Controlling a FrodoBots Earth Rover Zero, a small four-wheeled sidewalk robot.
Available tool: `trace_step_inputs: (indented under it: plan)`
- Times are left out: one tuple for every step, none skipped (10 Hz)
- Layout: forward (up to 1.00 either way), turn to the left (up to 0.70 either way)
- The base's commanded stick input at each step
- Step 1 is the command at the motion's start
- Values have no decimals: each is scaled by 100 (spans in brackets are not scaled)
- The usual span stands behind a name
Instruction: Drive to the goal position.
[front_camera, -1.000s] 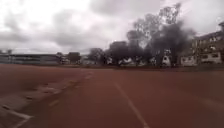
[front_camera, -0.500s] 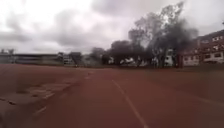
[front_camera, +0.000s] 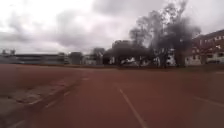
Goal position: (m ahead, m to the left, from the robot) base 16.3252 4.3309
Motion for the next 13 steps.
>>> trace_step_inputs:
  plan:
    - [100, 0]
    - [100, 0]
    - [100, 0]
    - [100, 0]
    - [100, 0]
    - [100, 0]
    - [100, 0]
    - [100, 0]
    - [100, 0]
    - [100, 0]
    - [100, 0]
    - [100, 0]
    - [100, 0]
